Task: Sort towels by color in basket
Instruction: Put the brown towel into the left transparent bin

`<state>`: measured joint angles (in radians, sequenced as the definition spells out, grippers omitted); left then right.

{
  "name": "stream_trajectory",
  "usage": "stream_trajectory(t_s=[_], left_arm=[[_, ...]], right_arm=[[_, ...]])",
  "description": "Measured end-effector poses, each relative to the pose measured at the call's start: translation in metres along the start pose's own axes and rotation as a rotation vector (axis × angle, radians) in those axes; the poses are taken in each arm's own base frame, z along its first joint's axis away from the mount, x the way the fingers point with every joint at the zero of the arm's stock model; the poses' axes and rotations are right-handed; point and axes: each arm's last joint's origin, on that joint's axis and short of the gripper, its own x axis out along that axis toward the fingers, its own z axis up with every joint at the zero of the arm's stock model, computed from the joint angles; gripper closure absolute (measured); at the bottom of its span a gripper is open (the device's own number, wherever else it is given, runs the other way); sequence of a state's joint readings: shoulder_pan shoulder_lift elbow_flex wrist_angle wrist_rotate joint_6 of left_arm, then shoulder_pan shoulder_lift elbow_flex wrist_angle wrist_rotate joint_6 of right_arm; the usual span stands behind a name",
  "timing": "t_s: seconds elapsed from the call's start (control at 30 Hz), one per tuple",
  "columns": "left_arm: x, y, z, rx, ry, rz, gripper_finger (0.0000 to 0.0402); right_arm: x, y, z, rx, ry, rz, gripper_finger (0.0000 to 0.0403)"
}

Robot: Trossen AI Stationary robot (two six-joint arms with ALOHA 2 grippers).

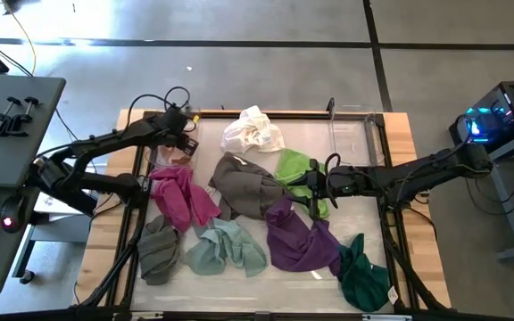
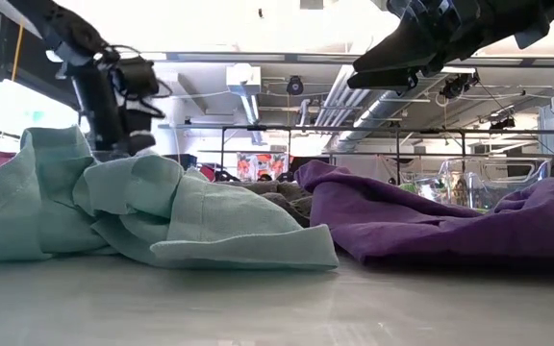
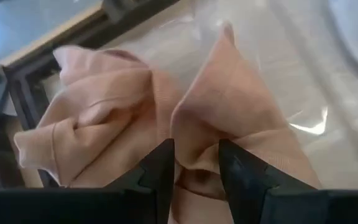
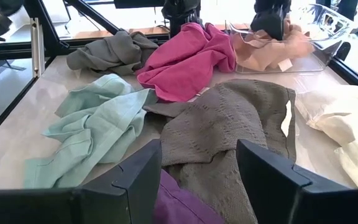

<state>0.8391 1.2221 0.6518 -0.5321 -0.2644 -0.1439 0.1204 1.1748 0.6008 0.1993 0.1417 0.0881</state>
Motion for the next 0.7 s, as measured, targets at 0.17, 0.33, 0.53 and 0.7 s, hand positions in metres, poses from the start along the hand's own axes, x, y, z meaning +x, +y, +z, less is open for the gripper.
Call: stream_trajectory(t_s=[0.17,0.33,0.53,0.7], left_arm=[[0.008,0.008,-0.007,-0.010,0.015,0.020,0.0294],[0.008,0.010,-0.006,-0.024,0.014,0.019,0.0288],[0.005,0.007,-0.002,-0.049,0.019,-0.075,0.0244],[-0.007,0.009,0.012,-0.074,0.012,-0.078,0.0208]], right_arm=[[0.000,-0.001,0.000,0.001,0.000,-0.003,0.0199],[0.000,-0.001,0.000,0.001,0.001,-0.006,0.0199],[0.000,-0.001,-0.002,-0.001,0.016,-0.008,0.0199],[0.000,-0.001,-0.002,-0.002,0.018,-0.008,0.0199]])
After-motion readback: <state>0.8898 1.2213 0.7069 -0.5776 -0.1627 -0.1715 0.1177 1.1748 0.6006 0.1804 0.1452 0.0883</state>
